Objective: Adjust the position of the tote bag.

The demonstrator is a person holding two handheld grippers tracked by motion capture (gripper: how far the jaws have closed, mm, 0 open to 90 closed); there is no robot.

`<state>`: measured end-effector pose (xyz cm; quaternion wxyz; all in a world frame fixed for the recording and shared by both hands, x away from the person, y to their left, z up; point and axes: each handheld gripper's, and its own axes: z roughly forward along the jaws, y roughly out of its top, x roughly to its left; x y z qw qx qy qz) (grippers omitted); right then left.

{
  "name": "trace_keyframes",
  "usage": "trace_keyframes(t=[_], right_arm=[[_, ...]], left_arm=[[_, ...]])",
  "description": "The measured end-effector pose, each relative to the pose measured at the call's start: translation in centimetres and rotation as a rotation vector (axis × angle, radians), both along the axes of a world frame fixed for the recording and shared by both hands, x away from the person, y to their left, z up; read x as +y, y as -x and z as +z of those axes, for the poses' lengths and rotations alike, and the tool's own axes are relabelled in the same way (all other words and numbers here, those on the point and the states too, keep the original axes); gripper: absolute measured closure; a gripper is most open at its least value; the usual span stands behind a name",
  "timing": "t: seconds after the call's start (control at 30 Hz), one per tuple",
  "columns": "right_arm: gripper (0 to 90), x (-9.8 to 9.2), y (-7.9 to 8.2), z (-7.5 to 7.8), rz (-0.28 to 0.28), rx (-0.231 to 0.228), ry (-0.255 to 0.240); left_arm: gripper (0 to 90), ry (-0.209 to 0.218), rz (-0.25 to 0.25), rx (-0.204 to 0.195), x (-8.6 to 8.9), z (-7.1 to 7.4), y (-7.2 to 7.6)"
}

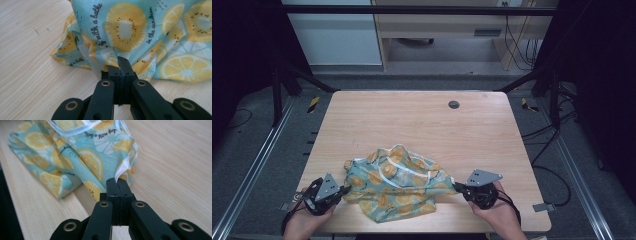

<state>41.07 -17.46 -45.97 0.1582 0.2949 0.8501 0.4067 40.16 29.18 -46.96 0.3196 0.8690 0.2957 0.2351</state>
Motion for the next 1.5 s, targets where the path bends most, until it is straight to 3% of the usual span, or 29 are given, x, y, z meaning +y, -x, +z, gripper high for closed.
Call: trace_keyframes(t=[0.17, 0.23, 0.43, 0.47, 0.5, 0.57, 0.6, 0.63, 0.67, 0.73, 0.87, 0.93, 1.13, 1.37, 1.5], right_arm=[[90.0, 0.4, -0.9, -0.7, -0.022, 0.027, 0.019], [90.0, 0.4, -1.1, -0.9, -0.022, 0.033, 0.022], [87.6, 0.4, -1.6, -1.4, -0.033, 0.044, 0.037], [81.7, 0.1, -1.5, -1.4, -0.044, 0.040, 0.042], [81.7, 0.1, -1.5, -1.4, -0.044, 0.040, 0.042], [73.5, -0.4, -1.4, -1.2, -0.064, 0.036, 0.028], [64.3, -0.9, -1.3, -1.0, -0.081, 0.034, 0.017], [64.3, -0.9, -1.3, -1.0, -0.081, 0.034, 0.017], [58.8, -1.1, -1.2, -1.0, -0.096, 0.031, 0.012], [50.5, -1.5, -1.0, -0.9, -0.113, 0.028, 0.003], [34.5, -1.9, -0.4, -0.4, -0.144, 0.004, -0.011], [27.6, -2.2, -0.2, -0.2, -0.151, 0.000, -0.024], [19.0, -2.0, 0.0, 0.1, -0.152, 0.000, -0.047], [17.2, -1.5, 0.3, 0.8, -0.141, -0.023, -0.070], [17.6, -1.3, 0.4, 1.1, -0.144, -0.036, -0.075]], left_arm=[[90.0, -0.005, 0.027, 0.023, -0.2, -0.3, -0.8], [90.0, 0.007, 0.038, 0.024, -0.3, -0.4, -0.9], [86.5, -0.008, 0.073, 0.028, -0.1, -0.4, -1.1], [79.4, -0.003, 0.085, 0.023, 0.1, -0.4, -1.1], [79.4, 0.009, 0.101, 0.018, 0.1, -0.4, -1.1], [70.7, 0.027, 0.120, 0.006, 0.3, -0.4, -1.0], [58.7, 0.044, 0.139, 0.010, 0.4, -0.4, -1.0], [54.4, 0.044, 0.139, 0.010, 0.4, -0.4, -1.0], [54.4, 0.047, 0.149, 0.011, 0.5, -0.3, -0.9], [44.9, 0.067, 0.163, 0.012, 0.6, -0.1, -0.9], [35.1, 0.114, 0.164, -0.001, 0.6, 0.2, -0.5], [32.2, 0.154, 0.164, -0.018, 0.7, 0.7, -0.1], [30.2, 0.252, 0.168, -0.066, 1.2, 1.7, 0.4], [30.4, 0.266, 0.161, -0.085, 0.9, 3.0, -0.3], [30.0, 0.238, 0.135, -0.092, -0.6, 4.7, -1.9]])
